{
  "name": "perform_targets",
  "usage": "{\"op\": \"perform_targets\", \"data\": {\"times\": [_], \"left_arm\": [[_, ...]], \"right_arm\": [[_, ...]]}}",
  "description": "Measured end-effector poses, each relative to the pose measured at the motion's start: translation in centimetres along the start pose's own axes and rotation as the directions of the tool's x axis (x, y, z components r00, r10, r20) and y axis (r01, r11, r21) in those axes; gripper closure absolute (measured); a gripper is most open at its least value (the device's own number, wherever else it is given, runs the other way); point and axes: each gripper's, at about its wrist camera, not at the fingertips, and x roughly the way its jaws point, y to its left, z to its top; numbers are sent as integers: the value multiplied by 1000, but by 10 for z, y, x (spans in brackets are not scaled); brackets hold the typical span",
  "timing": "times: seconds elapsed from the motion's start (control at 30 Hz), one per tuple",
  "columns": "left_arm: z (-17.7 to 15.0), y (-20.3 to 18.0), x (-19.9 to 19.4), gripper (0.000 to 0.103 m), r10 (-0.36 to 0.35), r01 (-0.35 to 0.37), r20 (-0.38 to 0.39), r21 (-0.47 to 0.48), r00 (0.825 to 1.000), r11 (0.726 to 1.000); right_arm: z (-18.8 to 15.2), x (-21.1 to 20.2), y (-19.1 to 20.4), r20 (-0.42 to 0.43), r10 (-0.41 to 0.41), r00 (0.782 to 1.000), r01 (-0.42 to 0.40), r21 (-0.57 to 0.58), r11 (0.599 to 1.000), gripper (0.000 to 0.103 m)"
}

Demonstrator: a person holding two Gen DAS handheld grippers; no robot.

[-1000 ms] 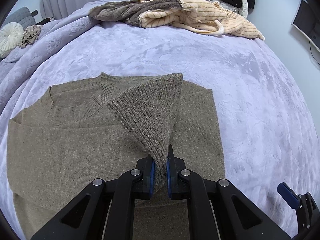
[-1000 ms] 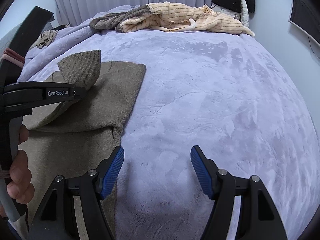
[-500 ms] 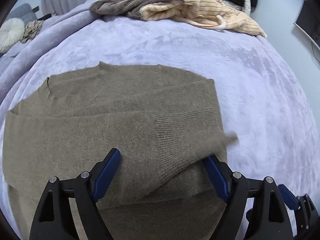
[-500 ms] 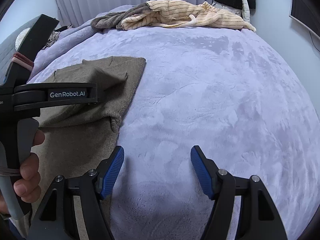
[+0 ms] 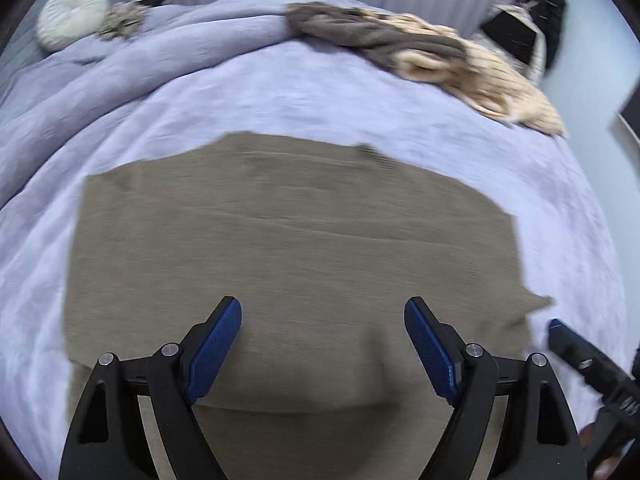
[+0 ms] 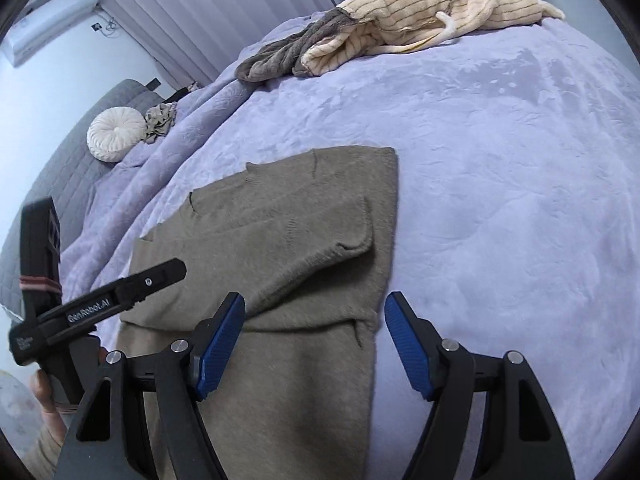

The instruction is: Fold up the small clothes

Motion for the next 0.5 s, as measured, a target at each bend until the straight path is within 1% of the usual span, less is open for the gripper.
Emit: {"op": "perform_targets", "data": {"times": [0.1, 0.13, 0.2, 0.23, 0.27, 0.3, 0.33, 0.37, 0.43, 0.5], "left_arm": [[2, 44, 13, 19, 68, -68, -15, -64, 998, 996], [2, 59, 18, 19, 81, -83, -26, -87, 996, 993], [0, 82, 28, 19, 80, -85, -47, -124, 996, 989], [0, 91, 32, 19, 66, -73, -53, -135, 996, 988], [0, 98, 35, 19, 51, -58, -56, -140, 997, 988], [1, 101, 35, 19, 43, -50, -54, -138, 998, 989], [2, 102, 34, 19, 39, -46, -50, -132, 998, 990], [4, 103, 29, 19, 41, -47, -42, -128, 998, 991], [10, 107, 18, 19, 36, -36, -3, -133, 999, 991], [15, 111, 14, 19, 22, -21, 5, -140, 1000, 990]], "right_arm": [[15, 23, 3, -30, 52, 998, -50, 67, 996, 27], [20, 32, 1, -39, 75, 996, -71, 99, 993, 27], [27, 49, -3, -56, 118, 991, -107, 160, 981, 28], [30, 58, -6, -63, 115, 991, -102, 187, 977, 40], [32, 67, -8, -76, 97, 992, -79, 207, 975, 55], [32, 75, -9, -98, 78, 992, -56, 212, 976, 91], [32, 81, -9, -123, 59, 991, -32, 211, 977, 94], [31, 82, -7, -126, 42, 991, -15, 207, 978, 94], [33, 66, 7, -71, 13, 997, -2, 150, 989, 95], [37, 42, 24, -5, -16, 1000, 16, 80, 997, 95]]}}
